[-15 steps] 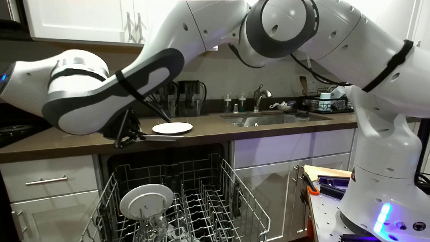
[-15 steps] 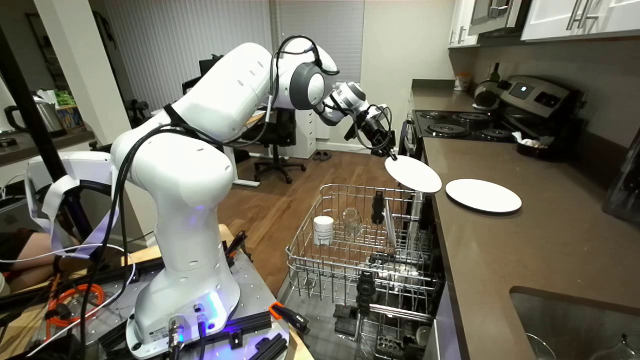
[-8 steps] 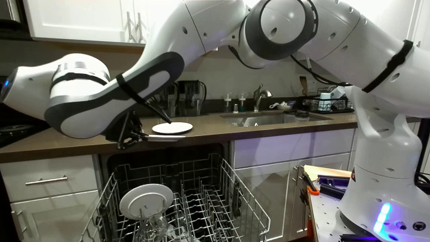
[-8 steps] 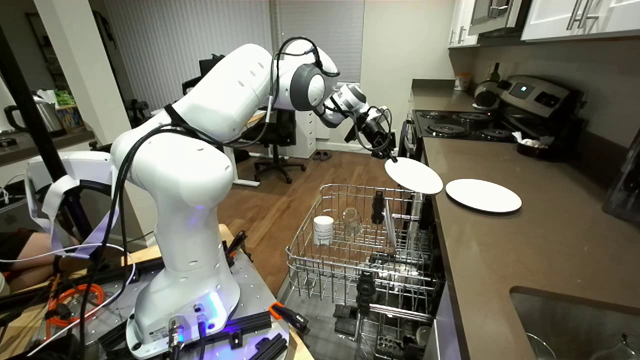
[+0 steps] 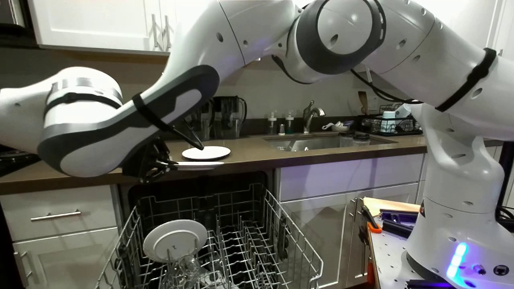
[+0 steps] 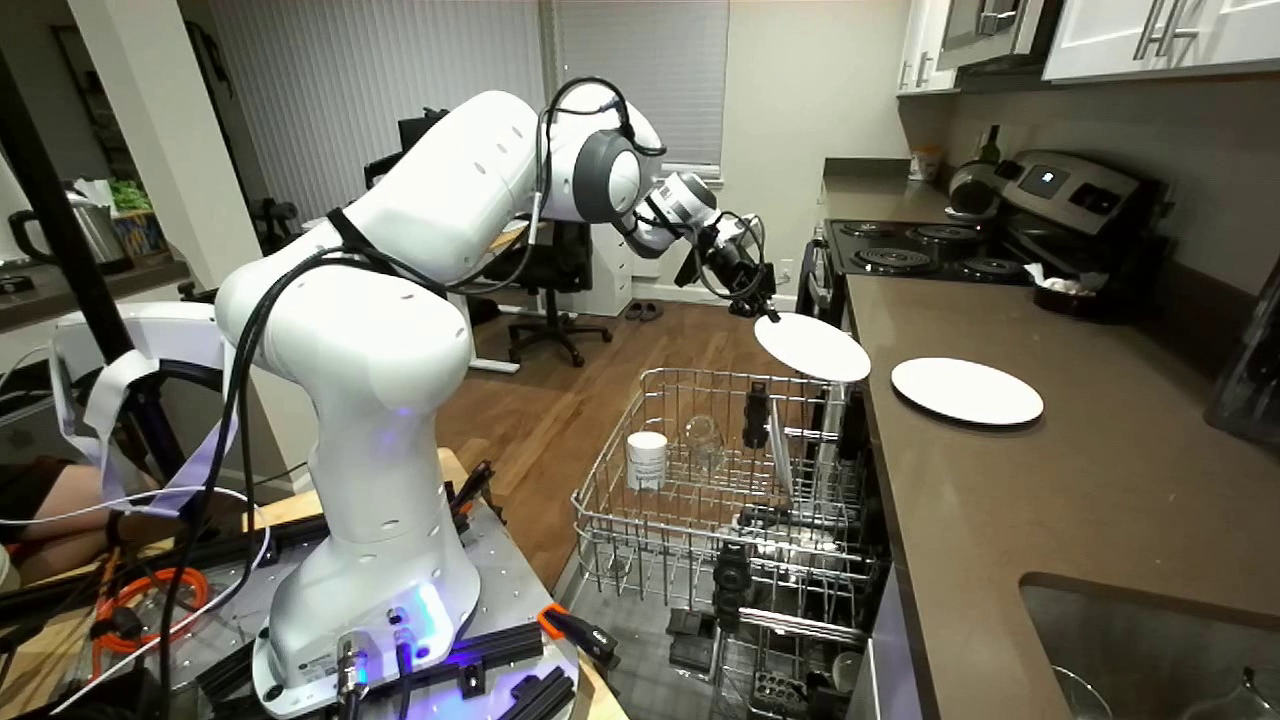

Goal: Put a plate from the counter in the dishwasher

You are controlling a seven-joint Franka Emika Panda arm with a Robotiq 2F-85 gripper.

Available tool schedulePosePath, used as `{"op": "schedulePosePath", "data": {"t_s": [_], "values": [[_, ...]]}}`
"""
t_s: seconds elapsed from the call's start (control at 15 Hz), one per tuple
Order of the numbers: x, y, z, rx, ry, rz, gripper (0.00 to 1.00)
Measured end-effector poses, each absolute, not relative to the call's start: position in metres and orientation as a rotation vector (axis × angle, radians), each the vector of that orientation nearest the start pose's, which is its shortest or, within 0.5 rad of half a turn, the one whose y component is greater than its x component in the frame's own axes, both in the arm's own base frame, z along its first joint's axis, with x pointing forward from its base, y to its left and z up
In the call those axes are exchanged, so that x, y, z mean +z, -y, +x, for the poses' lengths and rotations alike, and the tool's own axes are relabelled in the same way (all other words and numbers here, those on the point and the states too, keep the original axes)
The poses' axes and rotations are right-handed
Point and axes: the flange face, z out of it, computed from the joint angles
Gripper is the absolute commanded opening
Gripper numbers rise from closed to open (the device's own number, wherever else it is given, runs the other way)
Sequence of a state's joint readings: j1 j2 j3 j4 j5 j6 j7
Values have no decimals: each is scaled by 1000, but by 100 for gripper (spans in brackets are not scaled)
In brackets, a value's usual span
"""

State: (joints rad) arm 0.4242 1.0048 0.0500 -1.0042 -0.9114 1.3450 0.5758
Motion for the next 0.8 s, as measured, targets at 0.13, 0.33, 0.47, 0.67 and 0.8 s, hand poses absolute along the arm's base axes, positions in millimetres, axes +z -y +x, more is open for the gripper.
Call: {"op": "schedulePosePath", "data": {"t_s": [0.13,0.33,0.47,0.67,0.8], "values": [[247,-239,681,-115,-3,2056,7],[248,-255,675,-103,-22,2055,7],[248,-262,674,-94,-35,2069,7],[250,-269,676,-71,-57,2132,7],[252,-270,680,-61,-66,2194,7]]}}
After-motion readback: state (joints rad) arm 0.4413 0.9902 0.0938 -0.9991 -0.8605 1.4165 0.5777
